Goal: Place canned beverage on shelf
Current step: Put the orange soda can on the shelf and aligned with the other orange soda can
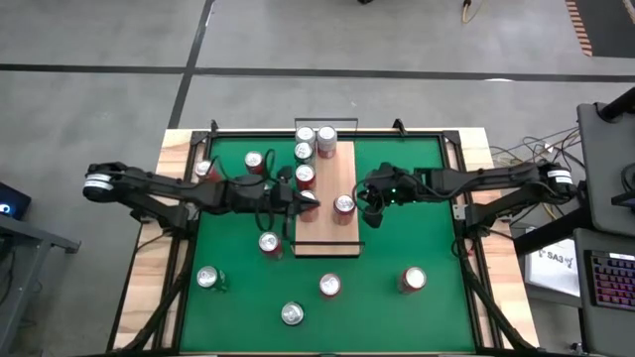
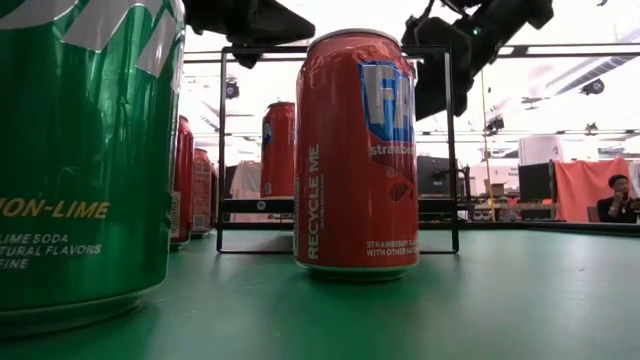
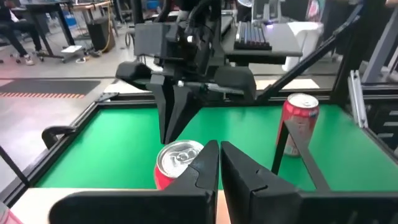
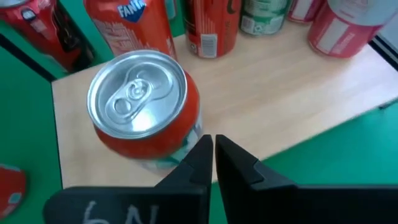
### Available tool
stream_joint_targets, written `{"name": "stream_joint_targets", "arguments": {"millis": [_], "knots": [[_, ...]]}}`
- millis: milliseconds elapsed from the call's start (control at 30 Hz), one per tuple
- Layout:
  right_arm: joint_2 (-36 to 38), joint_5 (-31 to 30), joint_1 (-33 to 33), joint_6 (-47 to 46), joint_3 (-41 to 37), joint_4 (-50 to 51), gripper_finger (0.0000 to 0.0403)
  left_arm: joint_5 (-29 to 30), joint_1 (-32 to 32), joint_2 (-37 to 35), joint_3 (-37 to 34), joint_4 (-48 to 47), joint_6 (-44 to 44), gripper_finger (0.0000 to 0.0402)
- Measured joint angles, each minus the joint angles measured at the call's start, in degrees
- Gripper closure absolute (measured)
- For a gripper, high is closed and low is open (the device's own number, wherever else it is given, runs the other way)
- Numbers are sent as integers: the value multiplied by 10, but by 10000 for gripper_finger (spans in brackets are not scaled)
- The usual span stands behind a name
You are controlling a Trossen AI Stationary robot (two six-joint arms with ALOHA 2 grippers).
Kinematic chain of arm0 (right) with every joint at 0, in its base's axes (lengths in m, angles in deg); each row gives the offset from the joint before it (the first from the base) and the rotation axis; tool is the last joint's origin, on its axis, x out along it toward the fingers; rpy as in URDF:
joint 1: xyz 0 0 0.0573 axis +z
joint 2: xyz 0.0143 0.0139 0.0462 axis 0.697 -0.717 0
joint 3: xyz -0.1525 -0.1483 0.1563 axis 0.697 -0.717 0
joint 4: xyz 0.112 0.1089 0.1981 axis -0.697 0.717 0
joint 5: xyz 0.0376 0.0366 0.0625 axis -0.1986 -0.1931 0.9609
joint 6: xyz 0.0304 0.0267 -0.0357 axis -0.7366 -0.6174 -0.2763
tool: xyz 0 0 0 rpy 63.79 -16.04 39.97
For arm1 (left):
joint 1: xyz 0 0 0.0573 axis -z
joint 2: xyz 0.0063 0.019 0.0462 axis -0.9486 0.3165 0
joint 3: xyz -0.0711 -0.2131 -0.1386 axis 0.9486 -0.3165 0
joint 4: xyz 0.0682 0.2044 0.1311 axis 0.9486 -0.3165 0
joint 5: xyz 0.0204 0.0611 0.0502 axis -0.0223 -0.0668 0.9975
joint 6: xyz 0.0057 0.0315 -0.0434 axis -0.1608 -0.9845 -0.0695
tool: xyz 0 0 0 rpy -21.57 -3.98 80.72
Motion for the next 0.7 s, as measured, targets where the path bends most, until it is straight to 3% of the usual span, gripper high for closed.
{"name": "stream_joint_targets", "arguments": {"millis": [700], "knots": [[-6, 0, 0, 26, -15, -63, 394, 19, 0, 168, 157, -125, -39, 402]]}}
